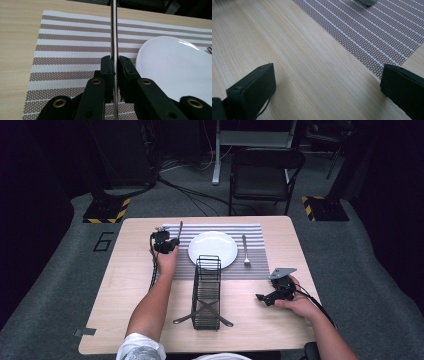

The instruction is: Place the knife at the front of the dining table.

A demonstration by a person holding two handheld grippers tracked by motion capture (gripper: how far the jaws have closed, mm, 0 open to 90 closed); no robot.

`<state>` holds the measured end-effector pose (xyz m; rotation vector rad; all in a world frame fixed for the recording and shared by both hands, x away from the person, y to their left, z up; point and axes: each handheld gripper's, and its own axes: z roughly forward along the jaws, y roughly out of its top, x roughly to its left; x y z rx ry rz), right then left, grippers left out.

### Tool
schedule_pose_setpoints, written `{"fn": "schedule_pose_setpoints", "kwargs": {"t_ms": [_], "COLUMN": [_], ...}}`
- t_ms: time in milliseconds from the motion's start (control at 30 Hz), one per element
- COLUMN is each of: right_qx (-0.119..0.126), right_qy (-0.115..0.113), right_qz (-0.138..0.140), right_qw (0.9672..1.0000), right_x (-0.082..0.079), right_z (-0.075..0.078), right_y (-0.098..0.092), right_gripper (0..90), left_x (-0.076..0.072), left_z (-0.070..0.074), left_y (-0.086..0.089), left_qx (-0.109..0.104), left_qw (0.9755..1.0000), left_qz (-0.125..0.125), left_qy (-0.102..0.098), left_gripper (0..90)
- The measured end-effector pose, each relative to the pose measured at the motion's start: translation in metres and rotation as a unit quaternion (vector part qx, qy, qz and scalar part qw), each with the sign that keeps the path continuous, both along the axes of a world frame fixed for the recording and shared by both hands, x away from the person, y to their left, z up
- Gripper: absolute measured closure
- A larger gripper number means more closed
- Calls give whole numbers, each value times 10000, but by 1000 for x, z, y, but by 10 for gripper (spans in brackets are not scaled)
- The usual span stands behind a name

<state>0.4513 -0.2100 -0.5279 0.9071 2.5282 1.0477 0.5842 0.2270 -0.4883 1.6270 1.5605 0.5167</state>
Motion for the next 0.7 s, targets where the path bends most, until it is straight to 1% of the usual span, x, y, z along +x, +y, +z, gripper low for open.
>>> {"fn": "schedule_pose_setpoints", "kwargs": {"t_ms": [33, 67, 133, 267, 367, 533, 633, 700], "right_qx": [1, 3, 6, 4, 4, 4, 6, 4], "right_qy": [-2, -2, 0, -1, -2, 0, 0, -2], "right_qz": [-2, -5, -10, -7, -4, -7, -9, -4], "right_qw": [10000, 10000, 10000, 10000, 10000, 10000, 10000, 10000], "right_x": [0, 0, 0, 0, 0, 0, 0, 0], "right_z": [0, 0, 0, 0, 0, 0, 0, 0], "right_y": [0, 0, 0, 0, 0, 0, 0, 0], "right_gripper": [0, 0, 0, 0, 0, 0, 0, 0], "left_x": [1, 2, 5, 10, 14, 19, 20, 22], "left_z": [-1, -2, -5, -9, -14, -18, -21, -24], "left_y": [-1, -1, -2, -3, -3, -2, -2, -2], "left_qx": [27, 16, -60, -48, -109, -135, -114, -208], "left_qw": [10000, 9999, 9996, 9993, 9986, 9984, 9982, 9974], "left_qz": [65, 120, 268, 369, 497, 519, 546, 629], "left_qy": [-20, 11, 62, 98, 171, 180, 208, 294], "left_gripper": [827, 827, 827, 827, 827, 826, 826, 826]}}
